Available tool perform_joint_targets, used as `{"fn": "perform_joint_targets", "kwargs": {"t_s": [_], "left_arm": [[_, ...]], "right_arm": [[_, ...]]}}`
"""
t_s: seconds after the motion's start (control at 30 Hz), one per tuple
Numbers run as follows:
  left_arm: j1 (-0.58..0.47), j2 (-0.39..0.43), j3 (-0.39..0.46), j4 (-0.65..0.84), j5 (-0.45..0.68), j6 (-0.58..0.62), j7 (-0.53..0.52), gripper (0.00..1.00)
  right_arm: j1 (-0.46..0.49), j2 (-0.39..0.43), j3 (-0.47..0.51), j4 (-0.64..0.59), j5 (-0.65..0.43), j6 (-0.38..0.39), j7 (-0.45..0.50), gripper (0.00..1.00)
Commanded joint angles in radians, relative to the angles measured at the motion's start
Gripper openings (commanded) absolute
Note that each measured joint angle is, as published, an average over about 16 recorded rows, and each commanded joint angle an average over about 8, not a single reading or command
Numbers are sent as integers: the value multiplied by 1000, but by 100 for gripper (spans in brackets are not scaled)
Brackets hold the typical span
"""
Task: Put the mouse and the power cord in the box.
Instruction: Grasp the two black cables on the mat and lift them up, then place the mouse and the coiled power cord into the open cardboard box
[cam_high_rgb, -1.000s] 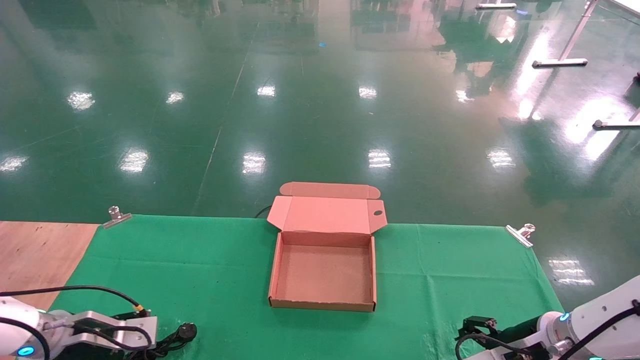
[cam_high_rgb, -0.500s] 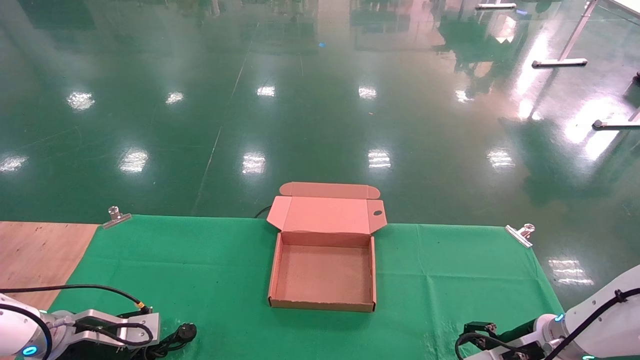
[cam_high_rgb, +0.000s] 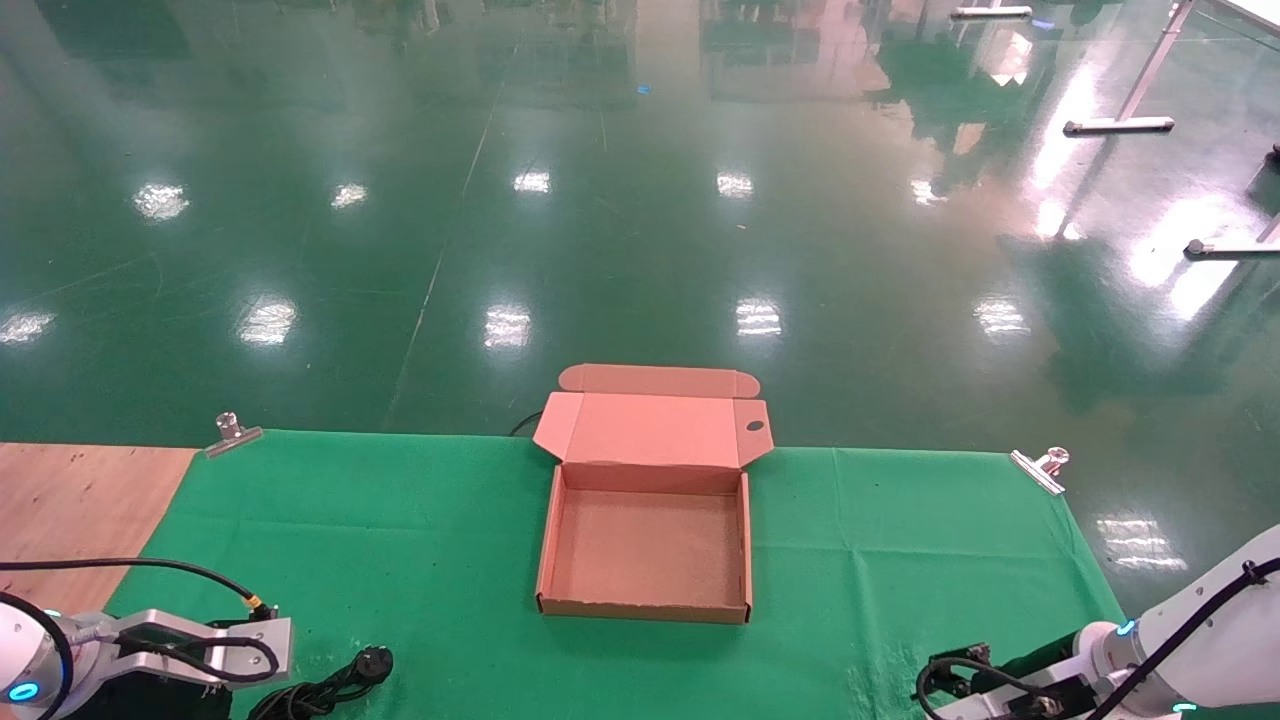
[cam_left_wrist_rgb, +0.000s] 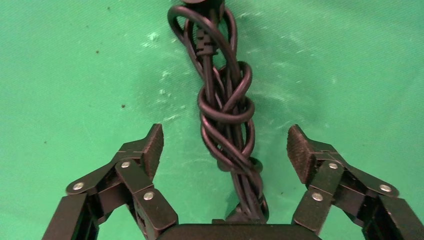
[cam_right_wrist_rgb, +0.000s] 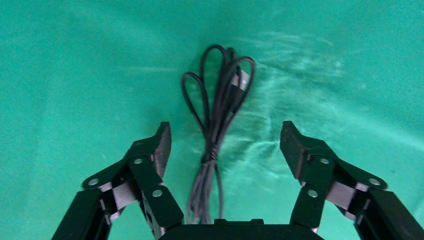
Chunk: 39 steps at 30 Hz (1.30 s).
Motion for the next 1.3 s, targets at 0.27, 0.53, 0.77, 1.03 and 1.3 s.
{"fn": "perform_joint_targets", "kwargs": {"t_s": [0.27,0.53,0.77,1.03,1.3], "left_arm": [[-16,10,1,47,3,-15,20,0],[-27,17,3,75,6,-24,38,0],[-34,22,5,94,10,-24,52,0],[-62,29,14,97,23,-5,68,0],[-187,45,38,47,57,81,67,0]], "right_arm": [[11,-12,2,-59,5,4,-35,0],[23,-27,3,-113,6,22,-56,0],[28,-39,5,-151,11,27,-75,0],[47,-36,11,-178,20,15,-96,0],[138,9,47,-149,73,-71,-120,0]]}}
